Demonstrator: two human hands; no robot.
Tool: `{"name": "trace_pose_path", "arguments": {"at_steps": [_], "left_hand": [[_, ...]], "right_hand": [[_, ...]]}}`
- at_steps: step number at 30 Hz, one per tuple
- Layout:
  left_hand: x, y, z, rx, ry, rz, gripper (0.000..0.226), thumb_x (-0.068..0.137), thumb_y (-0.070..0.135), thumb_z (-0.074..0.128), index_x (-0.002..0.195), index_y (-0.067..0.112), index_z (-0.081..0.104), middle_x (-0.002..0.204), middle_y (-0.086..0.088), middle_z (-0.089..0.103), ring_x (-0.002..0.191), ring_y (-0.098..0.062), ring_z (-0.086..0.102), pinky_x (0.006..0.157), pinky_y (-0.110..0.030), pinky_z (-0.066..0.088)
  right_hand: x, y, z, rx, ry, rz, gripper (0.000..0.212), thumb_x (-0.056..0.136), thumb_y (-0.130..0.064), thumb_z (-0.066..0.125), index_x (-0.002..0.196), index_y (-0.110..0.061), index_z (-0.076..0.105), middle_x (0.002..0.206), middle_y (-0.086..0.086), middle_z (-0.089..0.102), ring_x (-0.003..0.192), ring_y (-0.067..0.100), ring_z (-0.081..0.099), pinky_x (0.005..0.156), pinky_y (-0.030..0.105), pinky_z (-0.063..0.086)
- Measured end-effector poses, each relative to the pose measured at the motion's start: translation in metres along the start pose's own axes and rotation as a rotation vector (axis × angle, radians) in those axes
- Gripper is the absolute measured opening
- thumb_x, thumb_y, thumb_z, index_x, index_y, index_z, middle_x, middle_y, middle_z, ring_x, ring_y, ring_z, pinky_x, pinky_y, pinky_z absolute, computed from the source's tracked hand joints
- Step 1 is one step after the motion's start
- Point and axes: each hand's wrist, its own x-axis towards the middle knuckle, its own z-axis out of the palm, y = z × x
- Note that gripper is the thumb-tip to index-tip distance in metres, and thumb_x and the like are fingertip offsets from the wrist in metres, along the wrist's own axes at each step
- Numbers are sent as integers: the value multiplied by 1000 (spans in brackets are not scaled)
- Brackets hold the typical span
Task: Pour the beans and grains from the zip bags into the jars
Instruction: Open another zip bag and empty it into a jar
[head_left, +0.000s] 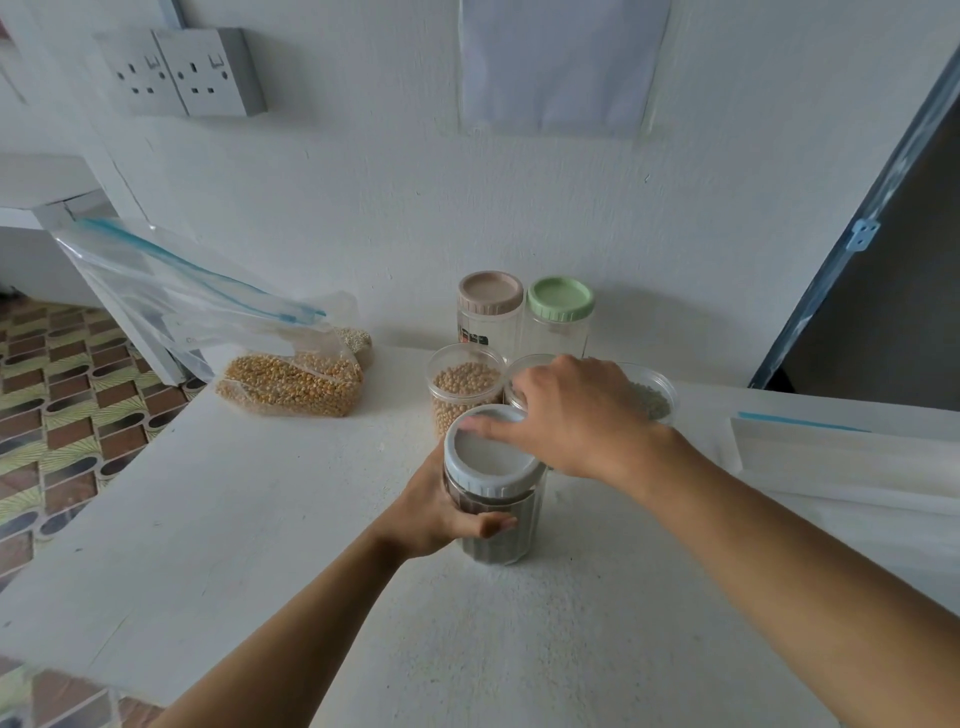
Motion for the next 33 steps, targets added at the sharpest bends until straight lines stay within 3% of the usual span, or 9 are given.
{"name": "trace_pose_path", "arguments": {"at_steps": [2,3,5,8,10,14,20,27,33], "left_hand": [[1,-1,-1,0,6,-7,88,71,19,82,147,7,38,137,-2,59,132,-28,54,106,-30,47],[1,-2,-1,-2,7,-9,88,71,19,82,146,5,38,137,-4,59,132,-30,54,106,-32,48],[1,0,-1,8,-8,-7,85,73,15,82,145,5,39,136,-4,60,130,-29,56,105,-32,49],[-1,2,0,21,-22,-4,78,74,10,80,143,7,41,133,3,62,128,-23,58,102,-28,49],[-1,3,0,27,-5,-9,81,74,12,81,143,3,40,132,2,62,128,-24,58,101,-28,50],[-2,5,-1,55,-10,-10,79,74,8,81,142,3,41,130,3,63,127,-21,59,100,-27,51],[0,6,-4,96,-19,-24,76,75,11,81,141,9,44,128,7,63,124,-21,59,100,-27,49],[-3,-10,6,122,154,50,83,70,0,90,140,-1,45,128,-11,62,122,-32,60,98,-37,51],[-5,-5,8,126,121,45,85,70,1,90,142,2,43,130,-12,60,124,-32,59,101,-42,52]], "right_hand": [[0,6,-3,172,-95,-84,68,83,-84,49,116,-26,60,113,-3,62,96,17,59,83,34,46],[-1,7,-5,297,-211,-151,67,85,-78,55,136,-35,54,136,-7,55,118,14,54,96,32,42],[-3,5,-10,502,-403,-253,60,89,-63,64,145,-49,46,152,-18,41,137,5,38,107,28,32],[-5,2,-4,490,-369,-265,52,89,-61,66,139,-49,53,140,-18,45,130,6,38,102,28,33],[-5,-5,0,332,-272,-212,59,86,-74,58,137,-45,51,127,-12,45,123,14,43,98,34,40],[0,-19,6,42,-139,-174,63,84,-84,45,127,-38,45,126,2,49,115,27,52,90,44,47],[5,5,23,398,-237,-378,62,85,-73,61,137,-42,52,128,-13,49,120,4,39,103,35,39],[-7,-6,63,597,177,-317,54,82,-53,70,126,-22,69,117,-1,61,109,13,57,97,36,49],[-6,-9,65,618,211,-297,51,81,-52,74,122,-22,71,109,-2,61,103,11,56,94,33,49]]}}
